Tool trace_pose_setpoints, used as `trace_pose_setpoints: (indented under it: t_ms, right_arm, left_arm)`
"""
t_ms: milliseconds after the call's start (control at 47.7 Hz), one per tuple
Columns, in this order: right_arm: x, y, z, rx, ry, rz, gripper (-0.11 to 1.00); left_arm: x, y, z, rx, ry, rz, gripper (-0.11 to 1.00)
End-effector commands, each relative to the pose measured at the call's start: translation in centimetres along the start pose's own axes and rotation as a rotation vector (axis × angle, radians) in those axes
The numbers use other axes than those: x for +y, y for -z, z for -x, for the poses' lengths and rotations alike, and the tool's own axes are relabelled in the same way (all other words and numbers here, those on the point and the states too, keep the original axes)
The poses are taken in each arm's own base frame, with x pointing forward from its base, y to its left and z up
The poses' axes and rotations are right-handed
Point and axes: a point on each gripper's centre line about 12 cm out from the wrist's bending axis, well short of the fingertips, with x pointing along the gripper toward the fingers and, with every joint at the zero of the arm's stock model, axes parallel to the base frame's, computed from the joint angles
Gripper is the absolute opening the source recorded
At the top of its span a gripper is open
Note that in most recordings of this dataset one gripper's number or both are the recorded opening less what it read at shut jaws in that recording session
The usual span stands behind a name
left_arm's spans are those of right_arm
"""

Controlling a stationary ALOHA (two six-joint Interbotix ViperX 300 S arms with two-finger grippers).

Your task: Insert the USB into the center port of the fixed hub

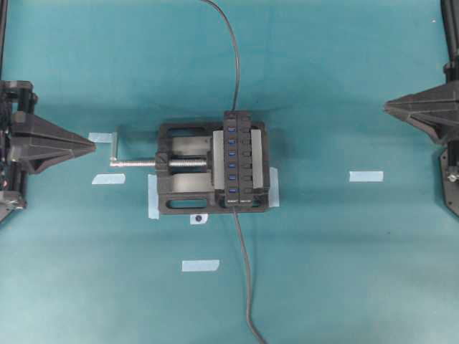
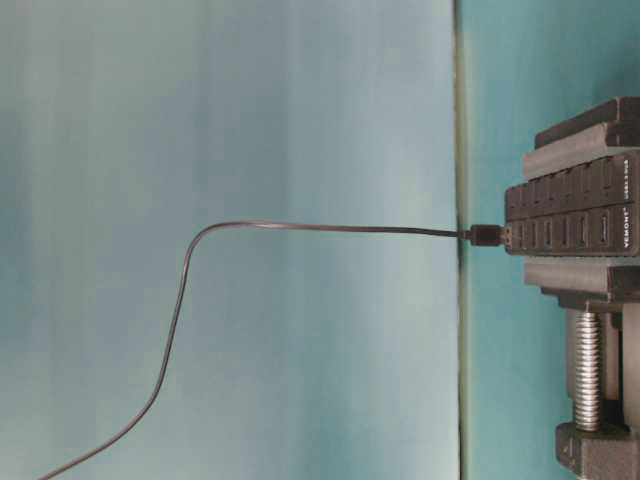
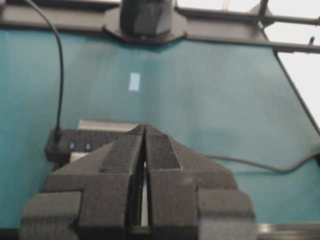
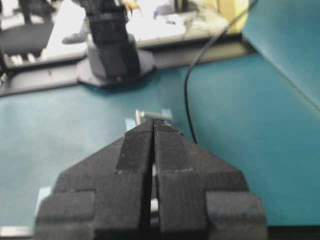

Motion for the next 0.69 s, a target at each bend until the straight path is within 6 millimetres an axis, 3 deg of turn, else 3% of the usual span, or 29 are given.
trace_pose_setpoints:
  t_ms: [0,335,671]
  right_arm:
    - [0.0,-1.0,-0.3,0.026,0.014,-0.028,0.00]
    - [-0.2,-0.5,-0.6,0.172,0.042,-0.047,0.00]
    - [-0.8,-0.2,-2.7,0.338,0.093,-0.046,0.00]
  left_arm:
    - [0.0,-1.1,-0.2,-0.012,-0.002,0.000,0.00]
    - [0.0,-0.8,-0.4,0.061,-0.008,0.000,0.00]
    - [0.0,-0.4,-0.8,0.095,-0.011,0.000,0.00]
